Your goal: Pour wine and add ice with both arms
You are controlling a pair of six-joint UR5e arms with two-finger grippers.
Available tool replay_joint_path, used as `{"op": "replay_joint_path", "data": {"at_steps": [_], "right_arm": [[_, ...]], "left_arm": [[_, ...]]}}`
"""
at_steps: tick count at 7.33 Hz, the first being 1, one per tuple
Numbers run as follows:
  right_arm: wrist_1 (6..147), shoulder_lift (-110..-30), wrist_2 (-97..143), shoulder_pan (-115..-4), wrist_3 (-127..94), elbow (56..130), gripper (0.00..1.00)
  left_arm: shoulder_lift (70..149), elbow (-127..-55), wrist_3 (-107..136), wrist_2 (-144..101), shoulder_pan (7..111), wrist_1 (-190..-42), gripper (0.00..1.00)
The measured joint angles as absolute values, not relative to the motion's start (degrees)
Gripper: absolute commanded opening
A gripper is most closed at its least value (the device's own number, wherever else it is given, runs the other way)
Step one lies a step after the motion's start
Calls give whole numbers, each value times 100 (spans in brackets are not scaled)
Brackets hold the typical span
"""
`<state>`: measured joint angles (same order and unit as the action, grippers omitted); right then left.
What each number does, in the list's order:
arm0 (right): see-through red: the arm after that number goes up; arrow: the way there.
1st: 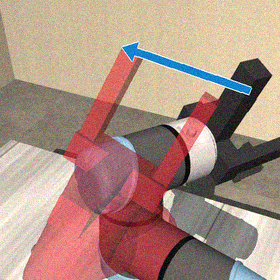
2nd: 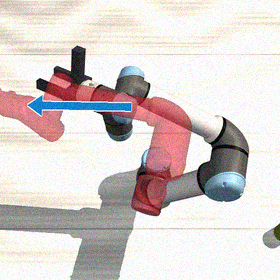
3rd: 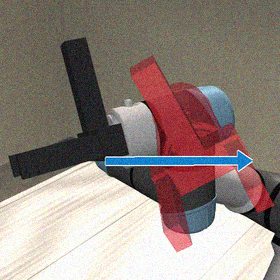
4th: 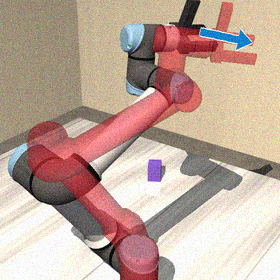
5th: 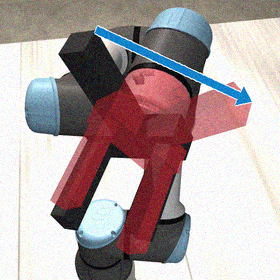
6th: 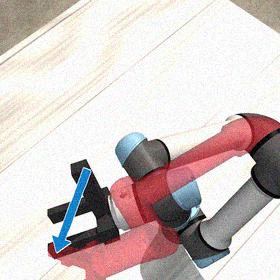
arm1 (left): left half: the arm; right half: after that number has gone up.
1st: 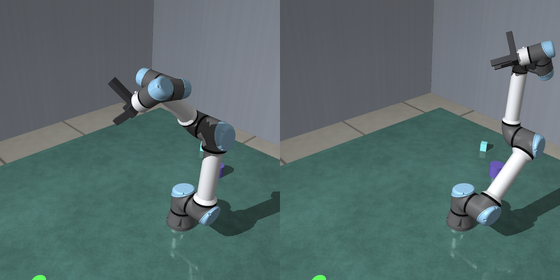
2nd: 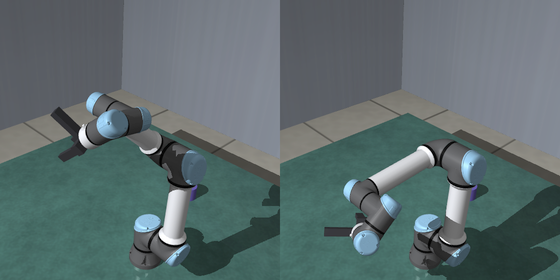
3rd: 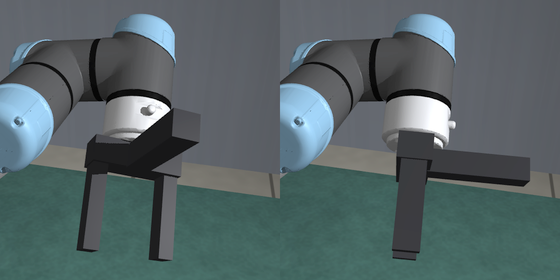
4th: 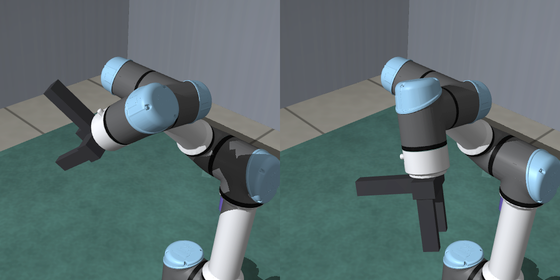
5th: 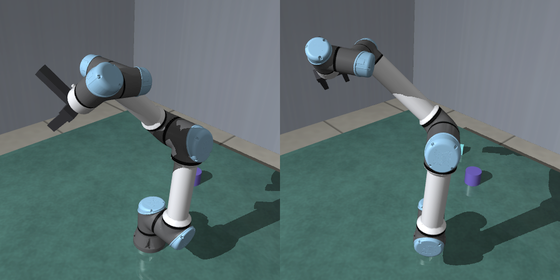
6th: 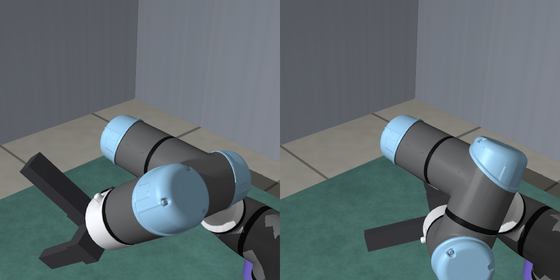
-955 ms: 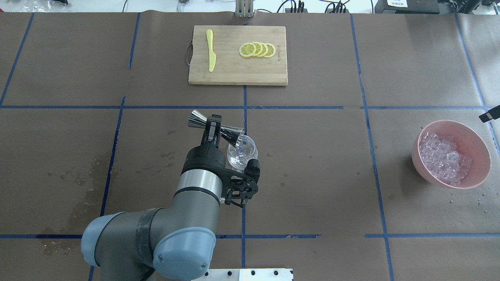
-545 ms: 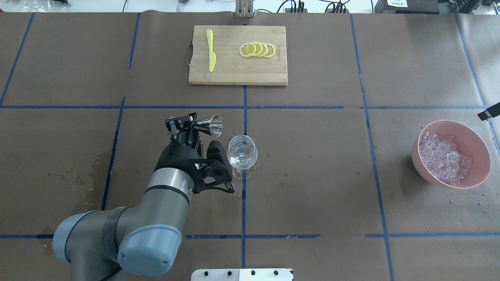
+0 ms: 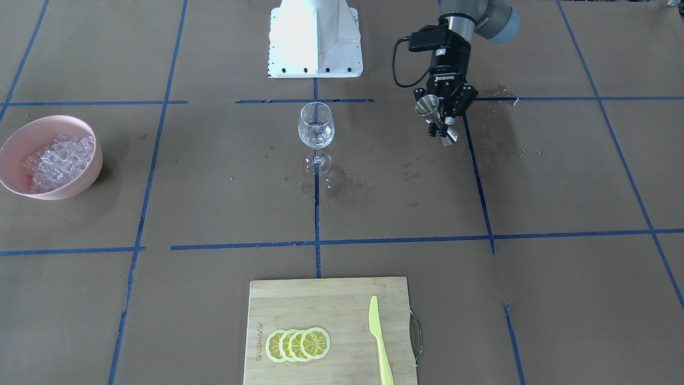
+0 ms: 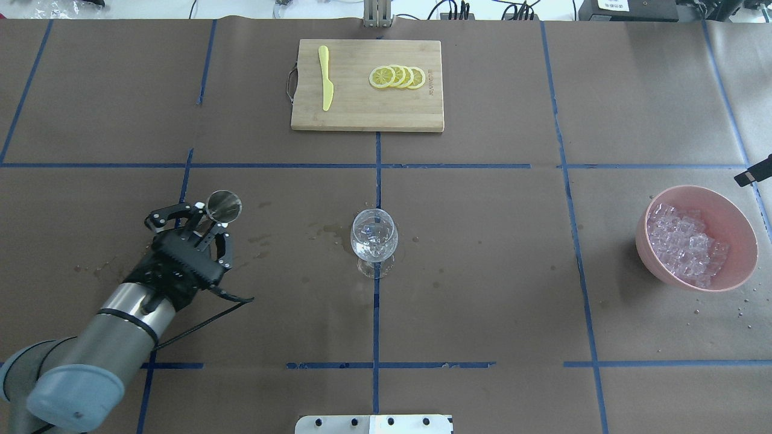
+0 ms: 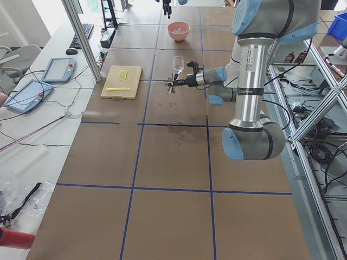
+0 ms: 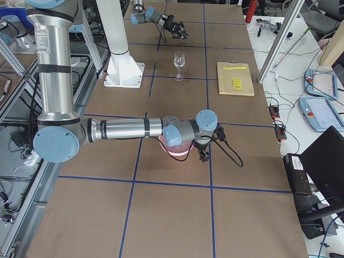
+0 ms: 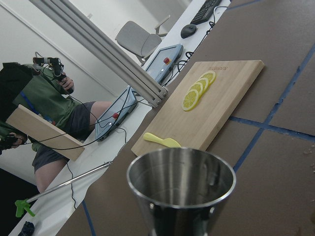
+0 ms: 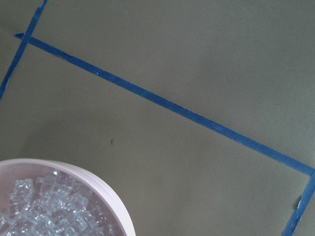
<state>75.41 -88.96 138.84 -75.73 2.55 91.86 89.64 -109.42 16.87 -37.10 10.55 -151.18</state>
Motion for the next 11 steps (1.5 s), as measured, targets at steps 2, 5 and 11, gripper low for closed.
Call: {"op": "replay_joint_path", "data": {"at_steps": [2, 5, 11], "right_arm": [[7541, -8895, 13886, -7563, 255, 9192, 100], [7539, -8894, 13894, -7549, 255, 9202, 100], [7533, -8890, 13910, -7502, 139, 9223, 100]], "left_arm": [[8171, -10130, 2462, -3705, 1045, -17117, 0], [7759, -9331, 4173, -3639, 1009, -18091, 0], [8109, -8828, 5203, -3522, 906, -18139, 0]]}}
